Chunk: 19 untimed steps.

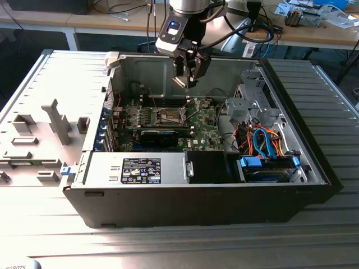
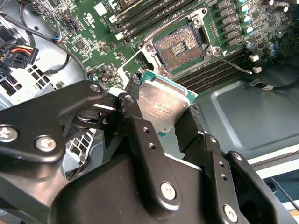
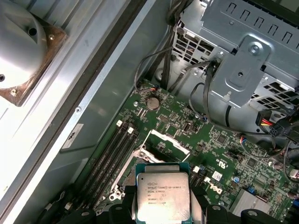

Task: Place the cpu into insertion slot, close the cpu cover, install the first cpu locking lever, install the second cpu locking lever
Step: 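Place the cpu into insertion slot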

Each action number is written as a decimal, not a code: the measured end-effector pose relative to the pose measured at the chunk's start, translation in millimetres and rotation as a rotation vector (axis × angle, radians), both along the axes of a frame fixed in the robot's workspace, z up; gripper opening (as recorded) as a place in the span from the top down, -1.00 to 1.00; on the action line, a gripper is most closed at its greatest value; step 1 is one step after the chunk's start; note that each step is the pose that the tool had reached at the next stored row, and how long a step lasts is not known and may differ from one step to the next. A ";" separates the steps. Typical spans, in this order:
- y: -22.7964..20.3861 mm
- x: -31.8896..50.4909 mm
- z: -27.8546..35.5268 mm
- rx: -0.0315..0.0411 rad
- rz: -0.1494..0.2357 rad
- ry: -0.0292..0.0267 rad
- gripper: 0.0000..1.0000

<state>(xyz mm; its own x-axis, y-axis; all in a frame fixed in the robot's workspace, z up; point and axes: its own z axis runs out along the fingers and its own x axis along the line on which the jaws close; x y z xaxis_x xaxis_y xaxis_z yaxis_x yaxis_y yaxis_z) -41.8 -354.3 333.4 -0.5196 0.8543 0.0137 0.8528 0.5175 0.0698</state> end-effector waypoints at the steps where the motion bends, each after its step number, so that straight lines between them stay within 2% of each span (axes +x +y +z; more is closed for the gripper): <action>1: 0.0 0.0 0.0 0.0000 -0.001 0.0000 -0.08; 19: 0.0 0.0 -0.2 -0.0009 -0.015 0.0000 -0.08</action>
